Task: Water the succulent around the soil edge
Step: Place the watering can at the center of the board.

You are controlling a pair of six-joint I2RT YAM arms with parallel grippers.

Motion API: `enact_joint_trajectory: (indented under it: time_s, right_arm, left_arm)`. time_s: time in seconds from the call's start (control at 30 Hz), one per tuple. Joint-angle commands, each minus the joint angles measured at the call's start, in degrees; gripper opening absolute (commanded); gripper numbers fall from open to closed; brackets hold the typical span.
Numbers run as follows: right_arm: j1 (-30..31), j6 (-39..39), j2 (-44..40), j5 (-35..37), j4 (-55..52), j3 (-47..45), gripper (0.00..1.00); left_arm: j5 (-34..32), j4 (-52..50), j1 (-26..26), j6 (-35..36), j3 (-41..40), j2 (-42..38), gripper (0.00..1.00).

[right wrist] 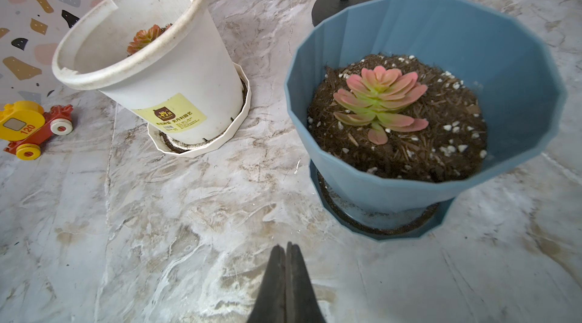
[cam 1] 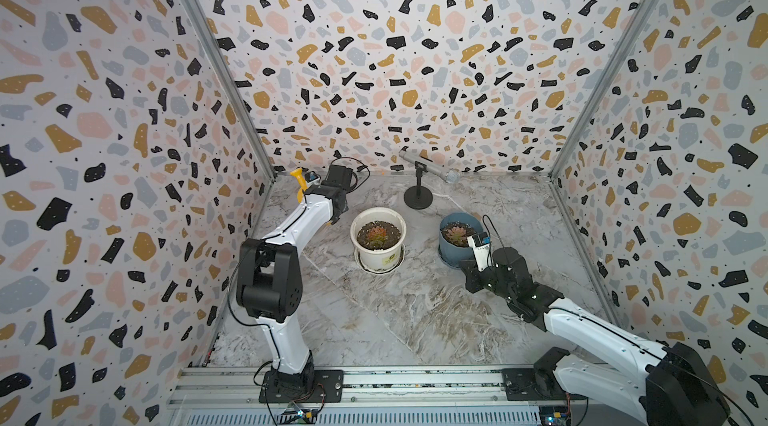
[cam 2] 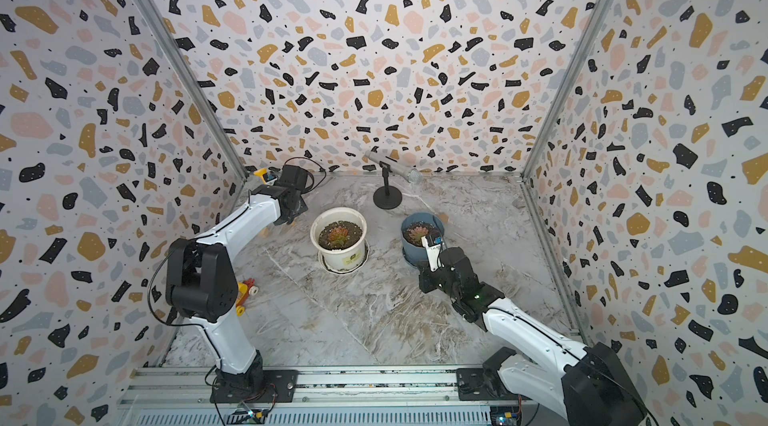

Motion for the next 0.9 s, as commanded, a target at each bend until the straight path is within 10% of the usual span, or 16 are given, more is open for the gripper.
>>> enact_joint_trajectory:
  time_s: [0.0,0.87]
  right_arm:
    - [0.31,-0.50,-0.22,-0.32,0.75,2.40,0.00]
    - [0.31,-0.69,0.83,-0.55,1.02,2.84,0.00]
  left_arm:
    - [-1.39,2.78,0.39,-2.20,2.51,2.03,0.00]
    - [3.47,-5.57,-0.90,-12.22,14.08,12.81,0.26]
